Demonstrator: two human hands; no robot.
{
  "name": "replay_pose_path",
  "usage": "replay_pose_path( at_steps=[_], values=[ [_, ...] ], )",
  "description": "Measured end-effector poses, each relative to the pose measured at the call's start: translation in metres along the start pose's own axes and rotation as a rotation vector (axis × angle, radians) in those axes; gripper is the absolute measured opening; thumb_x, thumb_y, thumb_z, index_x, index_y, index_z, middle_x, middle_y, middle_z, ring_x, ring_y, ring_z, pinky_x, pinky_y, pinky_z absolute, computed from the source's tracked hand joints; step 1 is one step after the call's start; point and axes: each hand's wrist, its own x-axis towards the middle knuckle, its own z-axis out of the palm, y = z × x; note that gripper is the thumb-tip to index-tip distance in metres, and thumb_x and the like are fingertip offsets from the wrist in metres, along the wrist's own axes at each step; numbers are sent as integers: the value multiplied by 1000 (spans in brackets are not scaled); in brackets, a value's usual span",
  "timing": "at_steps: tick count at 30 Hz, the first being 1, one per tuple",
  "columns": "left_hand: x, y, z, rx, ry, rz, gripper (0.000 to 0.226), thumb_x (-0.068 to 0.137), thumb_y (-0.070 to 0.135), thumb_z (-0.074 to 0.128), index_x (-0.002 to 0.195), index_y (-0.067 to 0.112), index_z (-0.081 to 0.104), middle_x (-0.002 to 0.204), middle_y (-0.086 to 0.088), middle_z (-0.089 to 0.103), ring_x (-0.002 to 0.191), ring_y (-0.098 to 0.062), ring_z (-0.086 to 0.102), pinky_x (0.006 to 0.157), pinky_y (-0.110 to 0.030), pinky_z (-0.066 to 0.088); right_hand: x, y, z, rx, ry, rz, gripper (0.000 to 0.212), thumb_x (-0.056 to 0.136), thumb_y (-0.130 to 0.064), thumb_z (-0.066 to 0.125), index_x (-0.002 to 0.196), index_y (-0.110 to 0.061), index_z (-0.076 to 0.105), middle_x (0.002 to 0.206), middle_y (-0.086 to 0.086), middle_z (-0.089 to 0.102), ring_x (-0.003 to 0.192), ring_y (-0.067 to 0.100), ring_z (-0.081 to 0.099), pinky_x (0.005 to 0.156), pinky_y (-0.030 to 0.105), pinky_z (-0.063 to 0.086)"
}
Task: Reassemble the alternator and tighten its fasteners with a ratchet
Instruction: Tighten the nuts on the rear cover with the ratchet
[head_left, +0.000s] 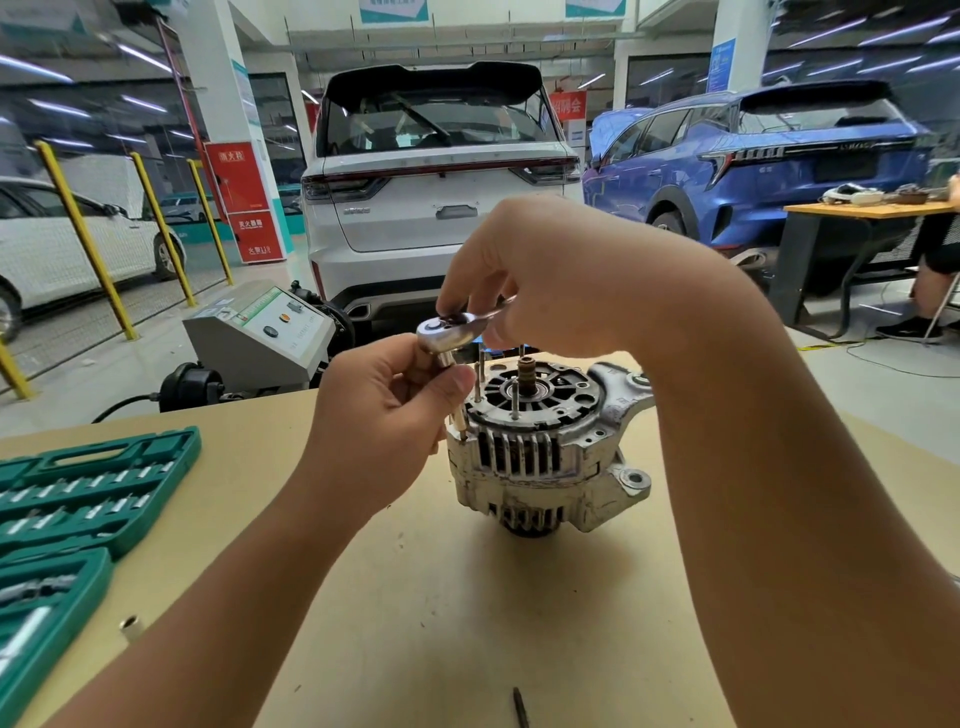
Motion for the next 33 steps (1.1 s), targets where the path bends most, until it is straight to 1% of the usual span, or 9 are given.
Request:
replay_pose_path(
  at_steps=[6, 9, 12, 16, 19, 21, 25, 31, 33],
  values=[
    [4, 0, 4, -42, 6, -66, 7, 94, 6, 70, 87, 7, 72, 59, -3, 64, 49, -14, 56, 47, -28, 50, 1, 3, -1, -15, -3, 46, 36, 89, -9, 71, 110, -37, 76, 97, -10, 70, 89, 16, 66, 77, 28, 57],
    [3, -1, 5, -9, 32, -35, 6, 91, 12, 75, 87, 8, 74, 59, -3, 65, 47, -15, 56, 45, -29, 50, -1, 4, -1, -4, -40, 41, 21, 85, -16, 78, 105, -23, 79, 80, -5, 71, 68, 16, 69, 63, 29, 59],
    [3, -2, 5, -6, 35, -29, 5, 91, 14, 76, 87, 13, 74, 58, 3, 65, 46, -12, 56, 45, -25, 48, -4, 4, -3, 2, -86, 51, 28, 82, -13, 81, 109, -17, 76, 73, -3, 67, 50, 15, 68, 47, 26, 56],
    [6, -6, -2, -121, -69, -66, 13, 92, 8, 74, 82, 17, 74, 57, 1, 62, 49, -13, 55, 48, -24, 47, 1, 3, 1, -39, 15, 77, 40, 85, -4, 70, 103, -39, 76, 86, -16, 62, 78, 11, 63, 61, 26, 51],
    [4, -7, -3, -198, -104, -107, 8, 89, 16, 76, 82, 13, 75, 64, -11, 64, 52, -19, 56, 49, -30, 49, 8, 6, 9, -9, 150, 142, 39, 85, 0, 61, 89, -35, 78, 97, -7, 66, 86, 20, 64, 77, 36, 58],
    [3, -7, 1, -191, -88, -110, 9, 91, 15, 73, 82, 13, 75, 61, -9, 63, 50, -18, 54, 47, -29, 47, 9, 6, 9, -18, 139, 132, 31, 84, -4, 66, 90, -32, 79, 93, -6, 69, 80, 17, 65, 71, 32, 59],
    [0, -5, 13, -113, -38, -33, 7, 92, 15, 74, 85, 14, 74, 53, 4, 59, 42, -9, 49, 44, -23, 43, -6, 8, -8, -16, -51, 106, 10, 80, -20, 81, 88, -24, 78, 63, -6, 72, 60, 12, 70, 62, 28, 57],
    [0, 1, 11, -123, -75, -20, 21, 84, 26, 75, 81, 6, 70, 53, -1, 57, 41, -11, 51, 44, -23, 44, -4, 12, -5, 15, 3, 136, 31, 87, -6, 71, 98, -35, 78, 94, -10, 72, 84, 13, 66, 64, 22, 51],
    [0, 0, 12, -91, -74, -17, 15, 88, 20, 76, 81, 8, 71, 53, 0, 57, 42, -11, 50, 43, -24, 44, -2, 9, -3, -7, -7, 128, 23, 85, -11, 74, 96, -31, 79, 87, -9, 73, 79, 13, 66, 63, 23, 52]
  ],
)
